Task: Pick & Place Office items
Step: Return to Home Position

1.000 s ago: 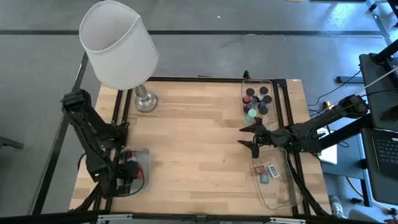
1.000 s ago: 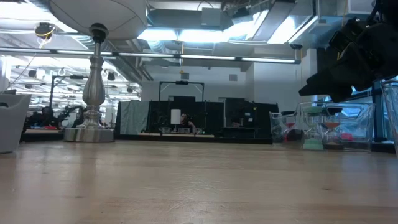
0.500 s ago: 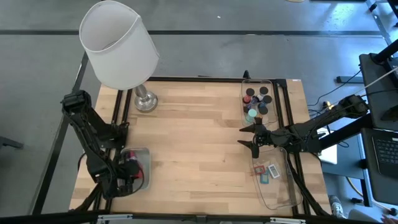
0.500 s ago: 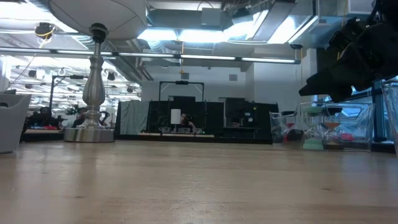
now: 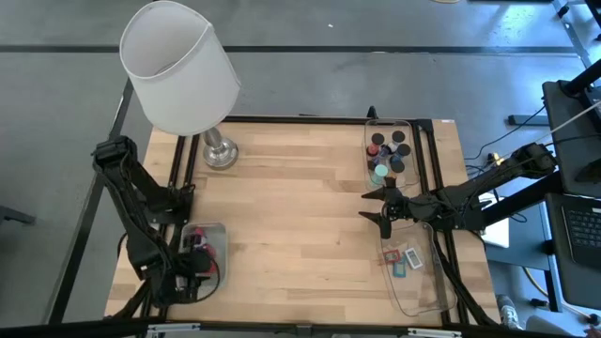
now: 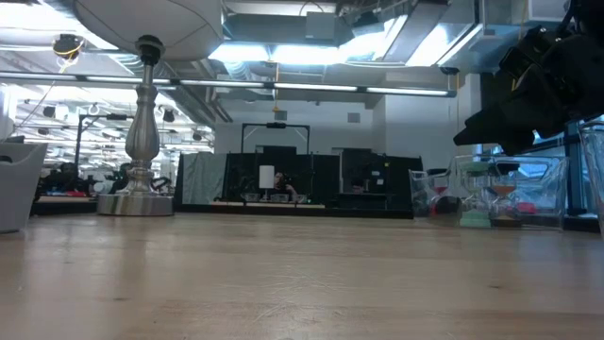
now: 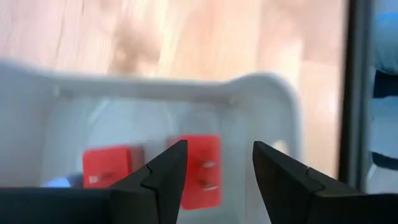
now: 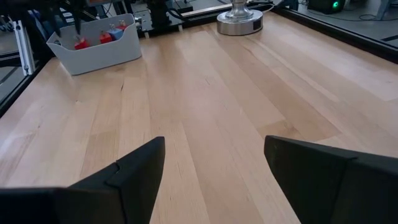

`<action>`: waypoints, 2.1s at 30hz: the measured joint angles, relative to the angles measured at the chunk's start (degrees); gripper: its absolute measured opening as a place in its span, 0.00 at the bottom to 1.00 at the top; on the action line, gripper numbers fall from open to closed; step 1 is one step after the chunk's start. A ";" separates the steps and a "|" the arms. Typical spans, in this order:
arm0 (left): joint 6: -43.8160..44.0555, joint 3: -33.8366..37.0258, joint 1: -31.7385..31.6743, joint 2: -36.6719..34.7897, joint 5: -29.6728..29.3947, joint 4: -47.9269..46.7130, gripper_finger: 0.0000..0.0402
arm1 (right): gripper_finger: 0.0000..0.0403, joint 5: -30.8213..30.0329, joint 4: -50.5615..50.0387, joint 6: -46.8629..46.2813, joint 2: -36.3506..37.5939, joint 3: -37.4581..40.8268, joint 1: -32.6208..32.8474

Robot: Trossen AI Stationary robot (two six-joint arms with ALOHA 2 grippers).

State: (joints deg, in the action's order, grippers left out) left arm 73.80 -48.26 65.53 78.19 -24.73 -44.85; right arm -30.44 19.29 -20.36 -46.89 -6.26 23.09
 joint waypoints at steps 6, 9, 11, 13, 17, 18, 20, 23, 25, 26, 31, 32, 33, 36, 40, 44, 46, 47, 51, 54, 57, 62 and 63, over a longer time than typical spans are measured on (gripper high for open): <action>-12.85 -8.87 -2.11 0.00 -0.34 -5.87 0.44 | 0.69 0.00 0.00 -0.02 0.00 -0.02 0.00; -20.21 -12.79 -2.67 0.00 -5.77 -6.03 0.43 | 0.69 0.00 0.00 -0.02 0.00 -0.02 -0.02; -26.56 -15.13 -2.70 -0.04 -8.86 -5.86 0.42 | 0.69 0.00 -0.02 -0.03 0.00 -0.02 -0.02; -32.05 -16.87 -2.71 -0.04 -11.62 -5.96 0.42 | 0.69 0.00 -0.01 -0.04 0.00 -0.02 -0.01; -41.40 -18.90 -2.70 -0.04 -13.93 -5.86 0.42 | 0.69 0.00 0.00 -0.07 0.00 -0.02 0.00; -43.75 -18.90 -2.70 -0.04 -14.13 -5.90 0.42 | 0.69 0.00 -0.01 -0.08 0.01 -0.02 -0.01; -48.72 -18.90 -2.70 -0.04 -15.85 -6.05 0.42 | 0.69 0.00 -0.01 -0.09 0.01 -0.02 -0.01; -52.48 -18.90 -2.70 -0.04 -20.22 -6.12 0.42 | 0.69 0.00 -0.02 -0.09 0.02 -0.02 -0.01; -55.14 -18.90 -2.79 -0.04 -23.11 -6.20 0.42 | 0.69 0.00 -0.02 -0.11 0.02 -0.02 -0.02; -57.58 -18.90 -2.83 -0.02 -24.77 -6.36 0.43 | 0.69 0.00 -0.02 -0.10 0.02 -0.02 -0.01; -66.57 -18.90 -3.58 -0.02 -26.09 -6.23 0.42 | 0.69 0.00 -0.02 -0.11 0.01 -0.02 -0.01; -67.68 -18.90 -3.83 -0.02 -25.48 -6.20 0.42 | 0.69 0.00 -0.02 -0.11 0.02 -0.02 0.00; -67.35 -18.90 -4.00 -0.02 -24.50 -6.14 0.42 | 0.69 0.00 -0.02 -0.11 0.02 -0.02 -0.02; -63.84 -18.88 -5.77 -0.22 -24.95 -6.35 0.43 | 0.69 0.00 -0.01 -0.11 0.02 -0.02 -0.01; -46.85 -18.70 -10.49 -4.42 -24.01 -14.62 0.42 | 0.69 0.00 -0.02 -0.11 0.02 -0.02 0.00; -39.98 -13.59 -11.38 -11.87 -22.30 -14.06 0.43 | 0.69 0.00 -0.02 -0.11 0.02 -0.02 0.00; -43.06 -9.40 -10.17 -16.94 -23.79 -8.00 0.42 | 0.69 0.00 -0.02 -0.11 0.02 -0.02 -0.02; -44.98 -6.90 -9.49 -19.52 -24.41 -4.85 0.42 | 0.69 0.00 -0.02 -0.11 0.00 -0.02 -0.02; -51.73 4.21 -8.27 -31.06 -25.75 9.51 0.42 | 0.69 0.00 -0.02 -0.11 0.00 -0.02 0.00; -56.92 13.48 -9.22 -40.37 -25.26 21.14 0.43 | 0.69 0.00 -0.02 -0.11 0.00 -0.02 0.00; -64.51 22.81 -11.78 -49.35 -20.07 34.41 0.42 | 0.69 0.00 -0.02 -0.11 0.00 -0.02 0.00; -77.07 35.63 -18.57 -61.96 -6.16 53.02 0.42 | 0.69 0.00 -0.02 -0.11 0.00 -0.02 0.00; -77.80 37.42 -20.12 -64.25 -3.98 54.33 0.42 | 0.69 0.00 -0.02 -0.10 0.00 -0.02 -0.02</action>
State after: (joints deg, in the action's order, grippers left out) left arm -3.99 -10.83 45.41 13.94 -28.71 9.48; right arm -30.44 19.27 -20.46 -46.89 -6.28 23.07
